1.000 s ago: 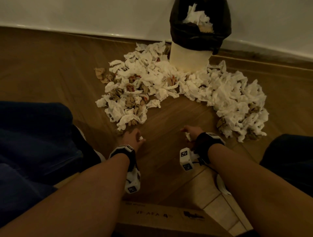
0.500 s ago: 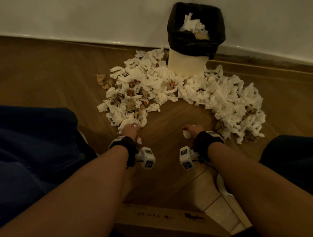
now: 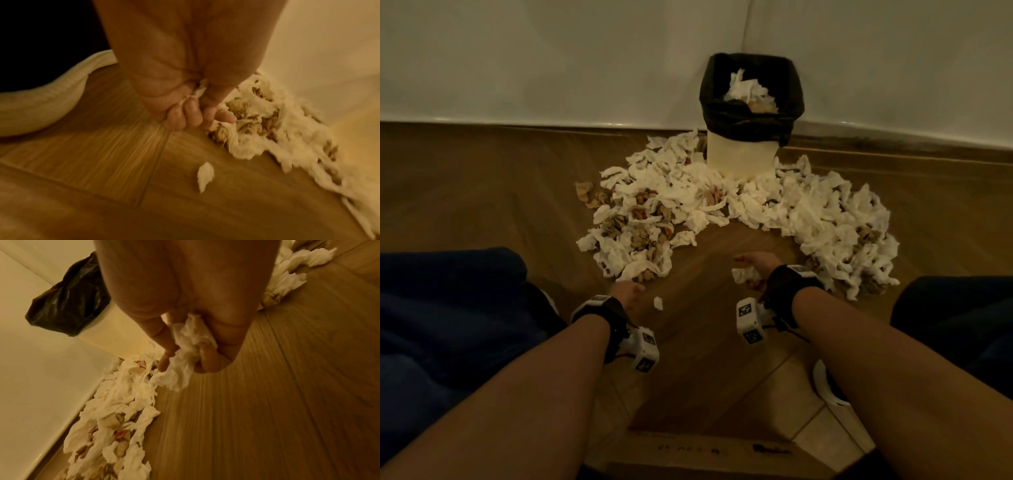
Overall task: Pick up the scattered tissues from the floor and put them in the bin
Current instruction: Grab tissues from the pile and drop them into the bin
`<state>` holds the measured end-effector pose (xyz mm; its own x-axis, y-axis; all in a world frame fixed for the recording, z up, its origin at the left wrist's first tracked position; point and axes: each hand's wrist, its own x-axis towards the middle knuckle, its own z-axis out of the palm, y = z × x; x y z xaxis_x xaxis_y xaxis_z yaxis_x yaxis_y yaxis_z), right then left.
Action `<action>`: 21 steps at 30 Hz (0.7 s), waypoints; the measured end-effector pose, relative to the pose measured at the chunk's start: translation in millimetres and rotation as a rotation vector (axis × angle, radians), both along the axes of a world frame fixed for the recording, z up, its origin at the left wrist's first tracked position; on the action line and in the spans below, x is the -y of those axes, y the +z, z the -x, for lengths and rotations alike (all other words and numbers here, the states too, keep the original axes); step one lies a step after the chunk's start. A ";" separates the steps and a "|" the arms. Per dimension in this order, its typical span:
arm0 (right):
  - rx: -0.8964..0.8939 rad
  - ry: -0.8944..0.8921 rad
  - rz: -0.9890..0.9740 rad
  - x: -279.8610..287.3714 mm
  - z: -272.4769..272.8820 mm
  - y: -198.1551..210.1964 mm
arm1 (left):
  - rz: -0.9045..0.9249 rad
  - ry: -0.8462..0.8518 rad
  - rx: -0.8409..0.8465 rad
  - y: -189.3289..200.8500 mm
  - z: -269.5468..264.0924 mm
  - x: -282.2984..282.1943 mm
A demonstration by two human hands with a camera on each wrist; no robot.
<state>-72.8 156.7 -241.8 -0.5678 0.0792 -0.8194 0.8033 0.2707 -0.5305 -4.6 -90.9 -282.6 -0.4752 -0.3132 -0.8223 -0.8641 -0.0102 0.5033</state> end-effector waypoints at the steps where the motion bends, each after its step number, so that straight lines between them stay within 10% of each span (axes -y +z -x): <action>1: 0.019 -0.008 0.008 0.0 -1.7 -3.1 | 0.059 -0.075 0.018 -3.6 -1.0 -3.6; 8: 0.004 0.112 0.087 11.8 -4.4 -23.1 | 0.380 -0.501 0.024 -33.3 -11.1 -8.5; 14: -0.001 0.344 0.100 13.7 -2.4 -42.9 | 0.393 -0.639 -0.033 -50.2 -11.4 -18.4; 21: 0.015 0.204 0.065 11.4 1.9 -44.5 | 0.423 -0.629 0.148 -56.4 6.1 -30.5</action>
